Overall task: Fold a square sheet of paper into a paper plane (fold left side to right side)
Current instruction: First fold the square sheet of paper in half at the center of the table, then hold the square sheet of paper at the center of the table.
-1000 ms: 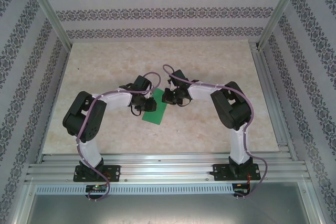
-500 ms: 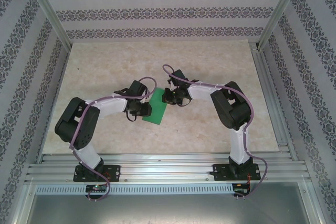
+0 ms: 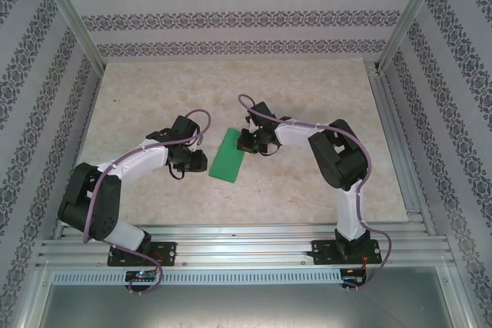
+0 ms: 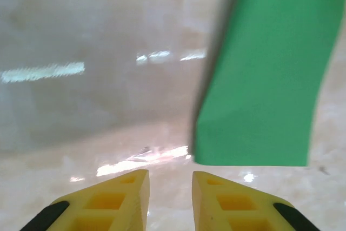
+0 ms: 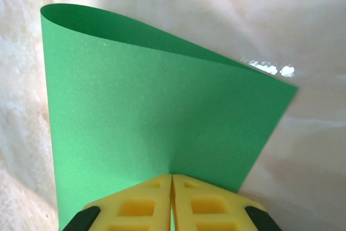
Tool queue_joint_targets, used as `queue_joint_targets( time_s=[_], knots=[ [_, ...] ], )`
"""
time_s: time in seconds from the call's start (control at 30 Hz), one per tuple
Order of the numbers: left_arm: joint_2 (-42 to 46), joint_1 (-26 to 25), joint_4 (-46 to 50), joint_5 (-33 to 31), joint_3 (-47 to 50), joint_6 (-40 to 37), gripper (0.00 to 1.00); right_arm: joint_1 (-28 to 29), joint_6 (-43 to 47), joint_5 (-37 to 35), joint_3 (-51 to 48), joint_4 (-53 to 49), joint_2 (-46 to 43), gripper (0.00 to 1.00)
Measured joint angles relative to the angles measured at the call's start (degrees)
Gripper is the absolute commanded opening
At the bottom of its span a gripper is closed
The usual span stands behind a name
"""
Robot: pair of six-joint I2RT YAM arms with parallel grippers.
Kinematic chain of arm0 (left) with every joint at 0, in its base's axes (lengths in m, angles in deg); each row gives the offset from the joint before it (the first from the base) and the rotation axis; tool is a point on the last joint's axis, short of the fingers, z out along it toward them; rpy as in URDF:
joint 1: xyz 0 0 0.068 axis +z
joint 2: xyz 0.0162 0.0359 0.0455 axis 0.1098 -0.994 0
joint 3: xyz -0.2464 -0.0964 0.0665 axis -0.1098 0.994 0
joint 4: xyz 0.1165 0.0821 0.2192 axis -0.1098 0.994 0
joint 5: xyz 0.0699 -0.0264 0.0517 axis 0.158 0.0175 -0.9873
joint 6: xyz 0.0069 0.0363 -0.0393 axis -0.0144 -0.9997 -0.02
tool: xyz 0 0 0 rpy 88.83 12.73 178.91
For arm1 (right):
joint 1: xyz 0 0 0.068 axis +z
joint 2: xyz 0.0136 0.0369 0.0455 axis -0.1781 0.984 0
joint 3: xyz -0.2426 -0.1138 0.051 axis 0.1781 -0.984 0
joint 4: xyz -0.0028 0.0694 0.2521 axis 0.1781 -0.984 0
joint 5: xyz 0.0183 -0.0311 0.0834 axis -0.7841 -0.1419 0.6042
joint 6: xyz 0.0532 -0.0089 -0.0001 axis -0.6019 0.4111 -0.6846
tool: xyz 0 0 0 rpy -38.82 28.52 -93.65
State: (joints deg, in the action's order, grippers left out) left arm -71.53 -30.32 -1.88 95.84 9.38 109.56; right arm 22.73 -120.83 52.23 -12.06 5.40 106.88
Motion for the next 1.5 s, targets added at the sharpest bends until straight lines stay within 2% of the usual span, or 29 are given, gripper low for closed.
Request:
queue_joint_targets(
  time_s=[0.1,0.2,0.43,0.63,1.07,1.27,1.5],
  knots=[
    [-0.37,0.00,-1.84,4.61,-2.29,0.33,0.19,0.00,-0.02,0.00,0.00,-0.02,0.00,0.09],
    [-3.04,-0.15,-4.74,9.11,-4.09,1.01,0.19,0.00,0.00,0.00,0.11,-0.11,0.00,0.09],
    [-12.11,-1.31,-9.68,13.53,-4.83,2.27,0.17,0.00,0.17,-0.22,0.24,-0.35,0.02,0.09],
    [-16.98,-1.55,-11.67,13.25,-4.79,2.86,0.14,0.00,0.24,-0.37,0.35,-0.57,0.02,0.09],
    [-15.87,-1.55,-16.20,12.79,-1.53,2.84,0.14,-0.15,0.37,-0.70,0.48,-2.62,-2.54,0.16],
    [-15.80,-1.79,-16.26,12.20,-1.46,2.84,0.14,0.26,-0.96,0.04,0.59,0.02,-5.95,0.12],
    [-15.65,-2.38,-16.24,11.06,-1.49,2.84,0.14,2.82,-4.57,1.79,2.38,4.09,-1.68,0.09]
  ],
)
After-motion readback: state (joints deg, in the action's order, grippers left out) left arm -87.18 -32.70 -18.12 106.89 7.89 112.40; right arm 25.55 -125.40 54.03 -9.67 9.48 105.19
